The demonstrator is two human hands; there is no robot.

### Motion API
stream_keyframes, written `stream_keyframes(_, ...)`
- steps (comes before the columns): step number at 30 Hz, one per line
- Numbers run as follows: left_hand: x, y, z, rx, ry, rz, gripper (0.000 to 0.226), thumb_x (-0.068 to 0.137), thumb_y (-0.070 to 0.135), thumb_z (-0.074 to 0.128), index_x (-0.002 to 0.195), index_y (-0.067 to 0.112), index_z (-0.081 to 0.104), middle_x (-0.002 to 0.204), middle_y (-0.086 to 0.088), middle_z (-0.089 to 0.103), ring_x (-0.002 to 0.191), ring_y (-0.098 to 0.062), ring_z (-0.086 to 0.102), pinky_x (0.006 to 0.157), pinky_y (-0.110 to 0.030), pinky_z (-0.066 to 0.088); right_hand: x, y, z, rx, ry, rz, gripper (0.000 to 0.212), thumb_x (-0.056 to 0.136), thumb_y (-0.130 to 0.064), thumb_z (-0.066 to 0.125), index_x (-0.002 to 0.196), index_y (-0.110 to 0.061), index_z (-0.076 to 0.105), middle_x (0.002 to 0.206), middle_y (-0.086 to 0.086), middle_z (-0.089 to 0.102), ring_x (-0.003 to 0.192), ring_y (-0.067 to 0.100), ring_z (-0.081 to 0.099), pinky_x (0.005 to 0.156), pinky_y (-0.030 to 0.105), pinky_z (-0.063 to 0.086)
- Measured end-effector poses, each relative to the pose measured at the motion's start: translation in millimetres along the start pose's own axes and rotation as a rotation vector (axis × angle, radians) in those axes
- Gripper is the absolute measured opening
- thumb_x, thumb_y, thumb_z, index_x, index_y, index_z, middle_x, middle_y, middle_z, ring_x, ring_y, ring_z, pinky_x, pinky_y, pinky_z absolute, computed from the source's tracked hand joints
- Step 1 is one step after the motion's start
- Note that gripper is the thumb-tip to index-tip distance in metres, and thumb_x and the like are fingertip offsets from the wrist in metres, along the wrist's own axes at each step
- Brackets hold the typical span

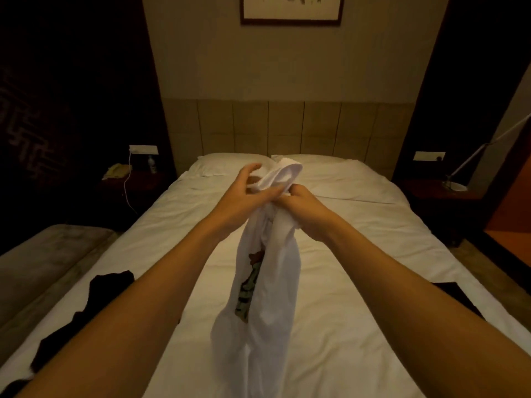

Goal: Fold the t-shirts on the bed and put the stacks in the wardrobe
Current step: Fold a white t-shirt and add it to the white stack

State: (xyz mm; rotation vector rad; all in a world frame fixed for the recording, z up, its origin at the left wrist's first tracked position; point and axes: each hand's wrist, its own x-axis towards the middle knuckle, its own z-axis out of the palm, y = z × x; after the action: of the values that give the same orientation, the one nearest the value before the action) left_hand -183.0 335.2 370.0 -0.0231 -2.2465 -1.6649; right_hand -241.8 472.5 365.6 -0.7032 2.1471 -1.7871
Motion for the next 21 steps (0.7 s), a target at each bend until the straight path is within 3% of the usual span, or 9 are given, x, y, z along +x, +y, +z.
stream_keyframes(2,-16,-37,-4,-0.017,-0.105,-0.128,0.089,0.069,0.057,0.082,0.144,0.032,0.041,0.129,0.010,0.058,0.115,-0.010,0.060,0.094,-0.030,0.054,-1,-2,-3,0.199,-0.016,-0.009,0.024,0.096,-0.021,0.058,0.118,-0.010,0.061,0.104,0.010,0.072,0.099,0.025,0.070,0.089,0.043,0.057)
stream_keyframes(6,-50,-95,12,0.138,-0.353,-0.401,0.060,0.076,0.041,0.083,0.130,0.027,0.061,0.120,0.010,0.068,0.109,-0.010,0.064,0.097,-0.033,0.053,-8,-17,-8,0.464,-0.076,-0.021,0.017,0.100,-0.018,0.048,0.107,-0.012,0.062,0.087,0.008,0.070,0.082,0.021,0.068,0.081,0.040,0.055)
stream_keyframes(8,-55,-113,18,0.157,-0.335,-0.410,0.049,0.080,0.034,0.081,0.125,0.022,0.065,0.118,0.005,0.069,0.107,-0.014,0.066,0.096,-0.037,0.054,-8,-22,-12,0.389,-0.024,-0.043,0.015,0.099,-0.017,0.048,0.102,-0.016,0.063,0.087,0.006,0.071,0.082,0.018,0.069,0.078,0.036,0.056)
stream_keyframes(10,-49,-115,18,0.197,-0.275,-0.406,0.033,0.087,0.024,0.076,0.118,0.015,0.069,0.114,-0.003,0.071,0.102,-0.019,0.068,0.095,-0.042,0.054,-1,-15,-25,0.268,0.128,-0.049,0.016,0.096,-0.018,0.053,0.107,-0.014,0.063,0.096,0.008,0.071,0.091,0.023,0.069,0.081,0.038,0.057)
stream_keyframes(13,-37,-103,10,0.282,-0.141,-0.443,0.017,0.091,0.014,0.064,0.107,0.010,0.069,0.106,-0.012,0.072,0.094,-0.024,0.068,0.091,-0.042,0.055,6,9,-58,0.247,0.342,0.087,0.036,0.093,-0.030,0.060,0.126,-0.015,0.057,0.113,0.011,0.068,0.104,0.031,0.066,0.085,0.046,0.058)
stream_keyframes(16,-28,-74,10,0.211,-0.091,-0.450,0.014,0.092,0.016,0.063,0.104,0.011,0.068,0.101,-0.010,0.072,0.092,-0.024,0.067,0.088,-0.040,0.054,2,40,-71,0.292,0.346,0.162,0.052,0.091,-0.036,0.065,0.136,-0.016,0.047,0.128,0.009,0.060,0.110,0.027,0.063,0.074,0.036,0.059)
stream_keyframes(18,-20,-58,13,0.106,-0.032,-0.471,0.019,0.092,0.016,0.063,0.107,0.007,0.068,0.097,-0.012,0.072,0.088,-0.026,0.068,0.085,-0.040,0.054,-5,55,-57,0.096,0.296,0.172,0.071,0.080,-0.052,0.072,0.136,-0.018,0.046,0.134,0.007,0.056,0.117,0.027,0.059,0.084,0.041,0.057)
stream_keyframes(20,-15,-42,18,0.051,-0.003,-0.470,0.021,0.091,0.016,0.062,0.108,0.005,0.066,0.093,-0.013,0.072,0.082,-0.026,0.068,0.079,-0.037,0.055,-12,65,-36,-0.420,0.233,0.101,0.108,0.062,-0.070,0.074,0.150,-0.026,0.030,0.153,0.013,0.035,0.137,0.033,0.038,0.105,0.052,0.044)
stream_keyframes(21,-13,-36,20,0.081,-0.027,-0.435,0.019,0.091,0.016,0.063,0.106,0.006,0.066,0.092,-0.013,0.072,0.081,-0.025,0.067,0.076,-0.036,0.055,-14,68,-25,-0.687,0.173,-0.026,0.117,0.062,-0.070,0.073,0.155,-0.032,0.015,0.161,0.011,0.018,0.145,0.034,0.022,0.112,0.054,0.034)
